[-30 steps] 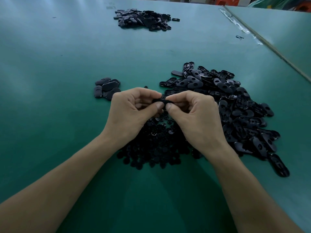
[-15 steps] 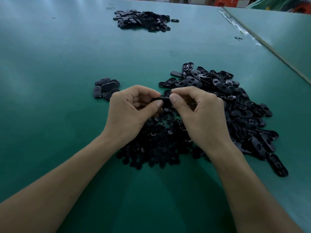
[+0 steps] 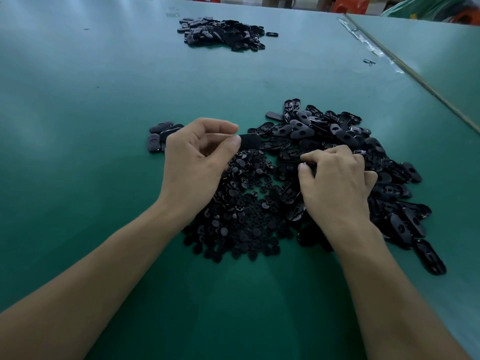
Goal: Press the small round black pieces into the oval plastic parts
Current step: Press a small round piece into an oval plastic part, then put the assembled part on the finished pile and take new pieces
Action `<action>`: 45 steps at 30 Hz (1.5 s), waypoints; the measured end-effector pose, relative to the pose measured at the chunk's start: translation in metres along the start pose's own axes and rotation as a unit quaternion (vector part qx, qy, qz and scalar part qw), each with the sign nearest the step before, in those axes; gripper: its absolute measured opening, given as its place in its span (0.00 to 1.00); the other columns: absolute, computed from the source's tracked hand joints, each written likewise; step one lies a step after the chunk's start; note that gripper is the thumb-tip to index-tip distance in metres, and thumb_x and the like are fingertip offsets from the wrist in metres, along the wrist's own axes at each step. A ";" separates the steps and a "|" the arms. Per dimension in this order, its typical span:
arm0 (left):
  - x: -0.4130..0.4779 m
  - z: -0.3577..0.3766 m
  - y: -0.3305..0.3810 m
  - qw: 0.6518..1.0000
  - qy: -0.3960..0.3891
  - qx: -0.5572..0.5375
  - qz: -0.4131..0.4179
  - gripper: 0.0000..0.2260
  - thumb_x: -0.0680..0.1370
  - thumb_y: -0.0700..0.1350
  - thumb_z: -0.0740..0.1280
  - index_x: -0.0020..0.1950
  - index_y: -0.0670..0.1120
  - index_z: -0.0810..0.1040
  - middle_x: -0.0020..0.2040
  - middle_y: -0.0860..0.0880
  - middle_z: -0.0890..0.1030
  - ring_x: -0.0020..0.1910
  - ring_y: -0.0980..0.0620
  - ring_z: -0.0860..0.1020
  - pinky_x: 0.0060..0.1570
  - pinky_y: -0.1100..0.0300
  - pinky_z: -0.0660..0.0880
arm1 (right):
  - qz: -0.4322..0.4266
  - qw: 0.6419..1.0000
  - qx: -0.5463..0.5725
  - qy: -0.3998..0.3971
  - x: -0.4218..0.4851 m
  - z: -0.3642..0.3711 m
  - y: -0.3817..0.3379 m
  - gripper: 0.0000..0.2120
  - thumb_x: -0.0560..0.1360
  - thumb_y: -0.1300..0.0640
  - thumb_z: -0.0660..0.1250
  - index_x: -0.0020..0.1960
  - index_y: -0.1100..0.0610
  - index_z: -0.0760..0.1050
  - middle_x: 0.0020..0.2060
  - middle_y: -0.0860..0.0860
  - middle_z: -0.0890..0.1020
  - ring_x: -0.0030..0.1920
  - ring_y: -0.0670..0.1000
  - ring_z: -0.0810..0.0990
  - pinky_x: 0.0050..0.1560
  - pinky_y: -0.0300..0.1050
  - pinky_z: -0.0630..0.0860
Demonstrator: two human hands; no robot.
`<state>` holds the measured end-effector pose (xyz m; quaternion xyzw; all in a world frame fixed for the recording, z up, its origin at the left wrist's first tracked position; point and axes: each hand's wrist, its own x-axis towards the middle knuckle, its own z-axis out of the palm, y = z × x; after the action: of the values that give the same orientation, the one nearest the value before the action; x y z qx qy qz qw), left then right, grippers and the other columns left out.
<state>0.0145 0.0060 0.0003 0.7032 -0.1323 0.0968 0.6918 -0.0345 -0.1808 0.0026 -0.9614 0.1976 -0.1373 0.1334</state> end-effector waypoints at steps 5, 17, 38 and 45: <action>0.017 -0.018 -0.006 0.995 0.089 0.038 -0.016 0.07 0.77 0.41 0.73 0.44 0.52 0.82 0.35 0.56 0.85 0.33 0.57 0.80 0.38 0.61 0.79 | -0.020 0.999 0.034 0.013 0.000 0.001 -0.003 0.13 0.81 0.45 0.62 0.61 0.45 0.79 0.58 0.50 0.74 0.63 0.54 0.69 0.59 0.53 0.62; 0.040 -0.057 -0.033 0.972 0.159 0.173 -0.025 0.06 0.72 0.46 0.76 0.39 0.56 0.82 0.38 0.57 0.84 0.36 0.56 0.83 0.44 0.57 0.82 | -0.045 0.997 0.058 0.031 -0.001 0.004 -0.003 0.06 0.78 0.49 0.69 0.53 0.48 0.79 0.51 0.45 0.68 0.60 0.53 0.68 0.53 0.47 0.57; 0.010 -0.004 -0.008 0.972 0.163 -0.135 -0.105 0.08 0.85 0.41 0.61 0.46 0.46 0.74 0.37 0.51 0.74 0.31 0.61 0.71 0.32 0.67 0.68 | -0.123 0.932 0.338 0.037 -0.011 0.000 -0.025 0.05 0.74 0.57 0.75 0.49 0.53 0.81 0.36 0.40 0.82 0.39 0.38 0.81 0.42 0.27 0.76; 0.012 -0.005 0.005 0.942 0.187 -0.251 -0.122 0.17 0.87 0.47 0.56 0.39 0.45 0.71 0.28 0.51 0.70 0.25 0.57 0.64 0.26 0.64 0.62 | -0.154 0.934 0.318 0.049 -0.016 0.000 -0.030 0.07 0.78 0.59 0.70 0.56 0.52 0.80 0.38 0.40 0.79 0.39 0.42 0.78 0.46 0.33 0.75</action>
<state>0.0250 0.0099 0.0089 0.4867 0.0662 0.1054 0.8647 -0.0386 -0.1470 0.0083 -0.8796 -0.0001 -0.2583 0.3994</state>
